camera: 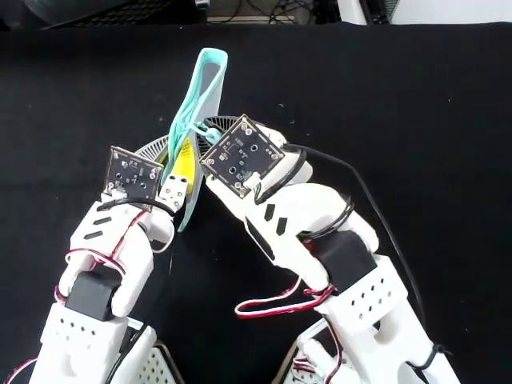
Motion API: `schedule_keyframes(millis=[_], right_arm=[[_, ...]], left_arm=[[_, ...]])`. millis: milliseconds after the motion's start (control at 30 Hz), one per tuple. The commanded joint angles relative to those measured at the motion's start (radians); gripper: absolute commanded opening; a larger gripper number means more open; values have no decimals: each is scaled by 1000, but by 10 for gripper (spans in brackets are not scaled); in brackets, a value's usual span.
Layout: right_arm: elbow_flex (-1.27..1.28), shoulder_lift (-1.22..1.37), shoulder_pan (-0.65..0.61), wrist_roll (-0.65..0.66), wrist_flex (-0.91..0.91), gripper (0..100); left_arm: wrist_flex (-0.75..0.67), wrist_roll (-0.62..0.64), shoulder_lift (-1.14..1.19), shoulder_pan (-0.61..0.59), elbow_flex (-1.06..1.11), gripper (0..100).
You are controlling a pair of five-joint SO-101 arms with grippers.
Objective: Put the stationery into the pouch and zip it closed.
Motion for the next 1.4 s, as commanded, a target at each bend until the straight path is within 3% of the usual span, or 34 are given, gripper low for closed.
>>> schedule_keyframes(millis=[0,433,633,900,1367], right_arm=[[-8,-2,14,-6,-28,13],[16,-8,-72,-2,-21,17],[16,-10,-72,-3,-18,135],[15,-10,-72,-3,-26,14],[13,-16,-71,-3,-26,16]], left_arm=[[14,-8,-18,-8,-12,30],[18,-9,-18,-12,-7,30],[20,-9,-18,-12,-5,30],[18,-6,-18,-88,-7,30],[15,-8,-17,-84,10,30]])
